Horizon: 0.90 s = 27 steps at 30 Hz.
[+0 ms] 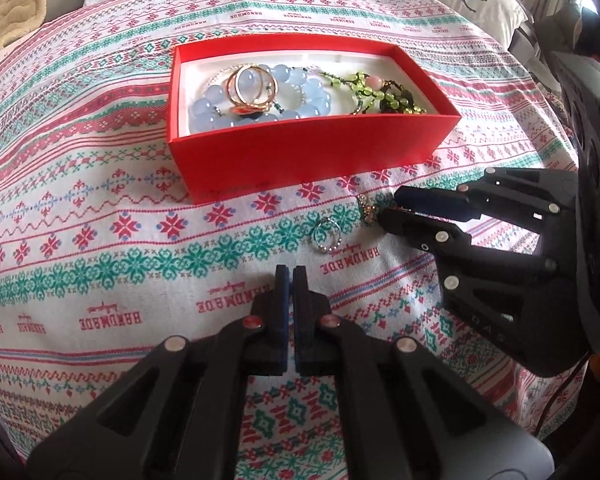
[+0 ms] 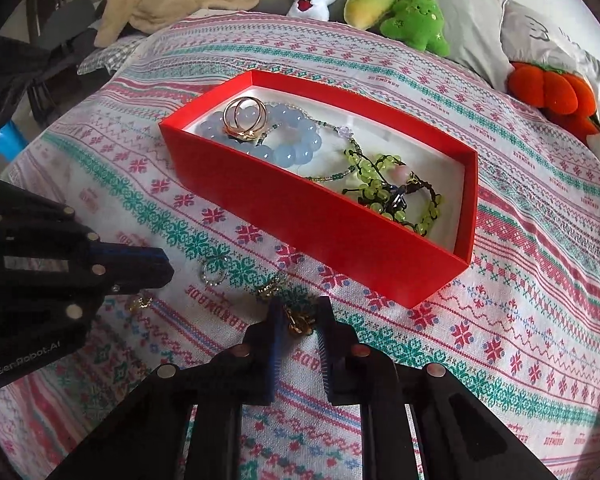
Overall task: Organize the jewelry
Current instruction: 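Grasp a small silver ring with the left tool while the right grasps a gold earring, then carry both small pieces over the red box and open both tools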
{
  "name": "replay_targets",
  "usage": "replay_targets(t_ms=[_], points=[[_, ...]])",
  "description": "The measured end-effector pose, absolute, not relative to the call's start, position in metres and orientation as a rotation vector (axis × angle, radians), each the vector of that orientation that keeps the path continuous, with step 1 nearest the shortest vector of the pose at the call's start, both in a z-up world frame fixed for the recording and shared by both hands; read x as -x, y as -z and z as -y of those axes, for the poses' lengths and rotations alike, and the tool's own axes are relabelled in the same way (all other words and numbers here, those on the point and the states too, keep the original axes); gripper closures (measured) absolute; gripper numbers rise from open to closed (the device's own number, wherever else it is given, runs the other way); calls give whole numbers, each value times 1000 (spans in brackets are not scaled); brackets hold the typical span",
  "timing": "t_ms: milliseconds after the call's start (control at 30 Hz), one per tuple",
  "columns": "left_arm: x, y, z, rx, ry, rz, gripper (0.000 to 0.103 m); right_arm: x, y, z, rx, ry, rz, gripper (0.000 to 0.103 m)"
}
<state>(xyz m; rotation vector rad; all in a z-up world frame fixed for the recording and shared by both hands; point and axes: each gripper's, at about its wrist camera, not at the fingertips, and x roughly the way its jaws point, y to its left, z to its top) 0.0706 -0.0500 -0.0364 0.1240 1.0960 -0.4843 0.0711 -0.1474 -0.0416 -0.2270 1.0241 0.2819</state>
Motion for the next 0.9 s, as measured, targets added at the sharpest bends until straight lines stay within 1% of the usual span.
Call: replay_targets(t_ms=[233, 467, 667, 733, 767, 833, 900], points=[[-56, 27, 40, -125, 523, -1052, 101, -63, 31, 157, 182, -270, -1030, 87], [-43, 26, 34, -147, 537, -1051, 101, -52, 18, 164, 151, -279, -1023, 87], [-42, 13, 23, -117, 548, -1031, 100, -46, 6, 169, 127, -283, -1008, 87], [-45, 13, 22, -104, 533, -1029, 90, -45, 4, 170, 123, -281, -1004, 87], [-48, 14, 24, -103, 532, -1028, 77, -45, 4, 170, 123, -281, -1004, 87], [-54, 18, 32, -110, 522, -1014, 62, -46, 5, 171, 123, -279, -1008, 87], [-61, 24, 44, -138, 528, -1015, 61, -46, 6, 172, 119, -275, -1012, 87]])
